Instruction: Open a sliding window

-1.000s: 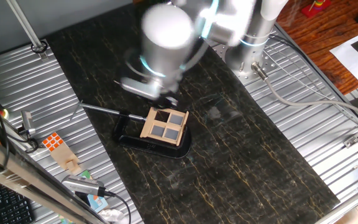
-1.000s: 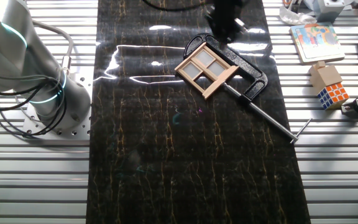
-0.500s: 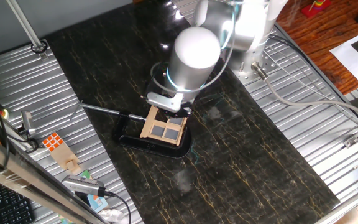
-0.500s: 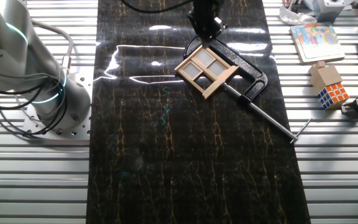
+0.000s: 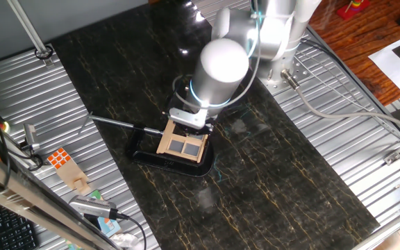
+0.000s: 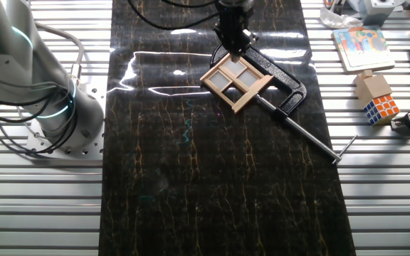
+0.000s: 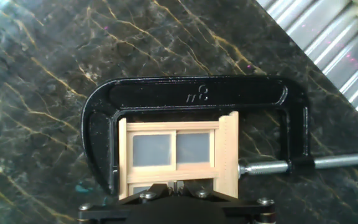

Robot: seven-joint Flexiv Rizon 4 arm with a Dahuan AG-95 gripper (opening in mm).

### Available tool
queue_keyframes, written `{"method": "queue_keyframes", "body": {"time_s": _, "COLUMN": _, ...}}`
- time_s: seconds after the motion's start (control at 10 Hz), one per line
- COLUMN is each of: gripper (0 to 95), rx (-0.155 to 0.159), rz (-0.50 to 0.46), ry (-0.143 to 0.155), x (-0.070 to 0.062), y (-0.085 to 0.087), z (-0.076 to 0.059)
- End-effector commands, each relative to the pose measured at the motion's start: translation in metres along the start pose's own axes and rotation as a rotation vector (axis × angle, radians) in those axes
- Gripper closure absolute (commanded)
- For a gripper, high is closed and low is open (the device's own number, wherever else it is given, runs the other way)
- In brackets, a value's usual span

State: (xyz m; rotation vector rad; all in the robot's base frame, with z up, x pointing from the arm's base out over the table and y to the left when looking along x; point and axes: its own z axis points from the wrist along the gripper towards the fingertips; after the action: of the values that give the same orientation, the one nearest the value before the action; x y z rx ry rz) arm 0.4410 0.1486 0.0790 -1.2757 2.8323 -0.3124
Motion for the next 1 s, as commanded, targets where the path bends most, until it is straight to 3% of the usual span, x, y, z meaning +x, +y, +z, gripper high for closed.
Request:
{"method": "queue_keyframes", "body": {"time_s": 0.1, "gripper": 95.0, "rx": -0.009, "rz": -0.001, "ry": 0.012, "x": 0.001, "y": 0.001, "z": 0.002}}
{"method": "queue_keyframes", "body": {"time_s": 0.5, "gripper": 95.0, "rx": -0.067, "rz": -0.020, "ry": 0.050, "x": -0.001, "y": 0.002, "z": 0.010}}
{"method": "queue_keyframes", "body": {"time_s": 1.0, "gripper": 95.0, "rx": -0.080, "rz": -0.005, "ry": 0.047, "x": -0.006, "y": 0.001, "z": 0.020}}
